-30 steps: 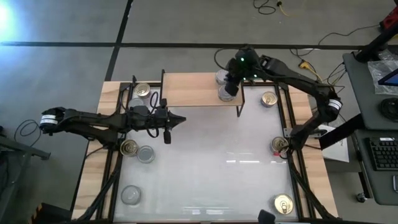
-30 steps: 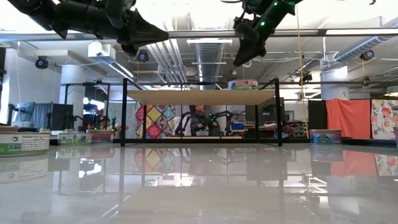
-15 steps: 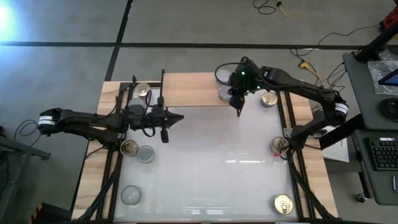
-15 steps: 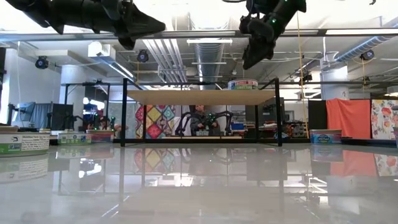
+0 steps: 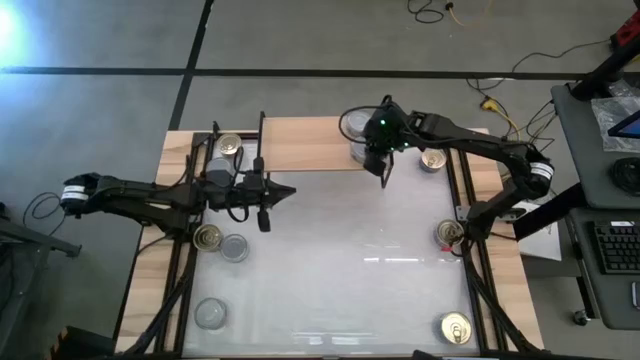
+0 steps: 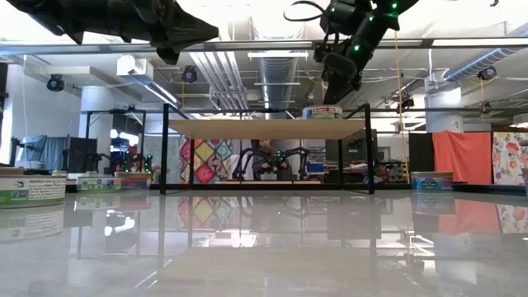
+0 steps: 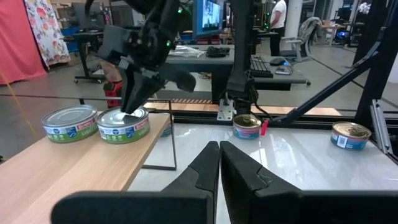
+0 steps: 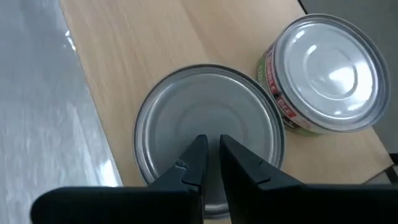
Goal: Stack canned seafood by type on shelf
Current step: Put the right green tuna can on the shelf aligned with the other green tuna can on the shelf, then stack the middle green tuna can on top of the green tuna can on the shelf
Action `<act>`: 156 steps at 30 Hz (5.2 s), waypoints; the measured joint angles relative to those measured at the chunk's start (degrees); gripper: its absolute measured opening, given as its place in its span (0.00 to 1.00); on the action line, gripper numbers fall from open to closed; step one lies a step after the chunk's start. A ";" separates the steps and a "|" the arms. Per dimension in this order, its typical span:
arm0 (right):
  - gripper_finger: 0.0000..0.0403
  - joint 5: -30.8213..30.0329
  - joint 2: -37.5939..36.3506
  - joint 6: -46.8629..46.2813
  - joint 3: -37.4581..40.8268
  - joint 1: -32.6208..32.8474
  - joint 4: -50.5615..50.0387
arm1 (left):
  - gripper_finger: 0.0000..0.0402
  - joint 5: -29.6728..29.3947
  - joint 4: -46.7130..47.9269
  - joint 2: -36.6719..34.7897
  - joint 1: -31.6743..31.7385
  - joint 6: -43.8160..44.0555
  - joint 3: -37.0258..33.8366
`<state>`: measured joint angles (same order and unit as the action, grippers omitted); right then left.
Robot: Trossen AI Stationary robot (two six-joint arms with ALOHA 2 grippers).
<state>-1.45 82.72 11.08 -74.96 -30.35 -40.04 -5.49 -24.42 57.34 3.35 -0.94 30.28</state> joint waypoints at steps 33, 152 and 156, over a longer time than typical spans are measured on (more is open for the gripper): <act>0.08 3.17 -0.49 0.48 -2.48 1.60 1.24 | 0.00 0.00 3.13 -2.58 -1.48 -0.03 0.00; 0.08 -21.20 26.19 -35.20 6.76 57.44 39.99 | 0.00 -4.14 57.69 28.21 -30.84 41.10 12.10; 0.09 -21.23 26.16 -36.73 7.34 58.11 39.89 | 0.00 -3.28 51.17 31.07 -31.43 37.32 14.01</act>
<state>-22.68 108.88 -25.65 -67.62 27.76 -0.15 -8.77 26.76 88.42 -28.08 36.38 44.29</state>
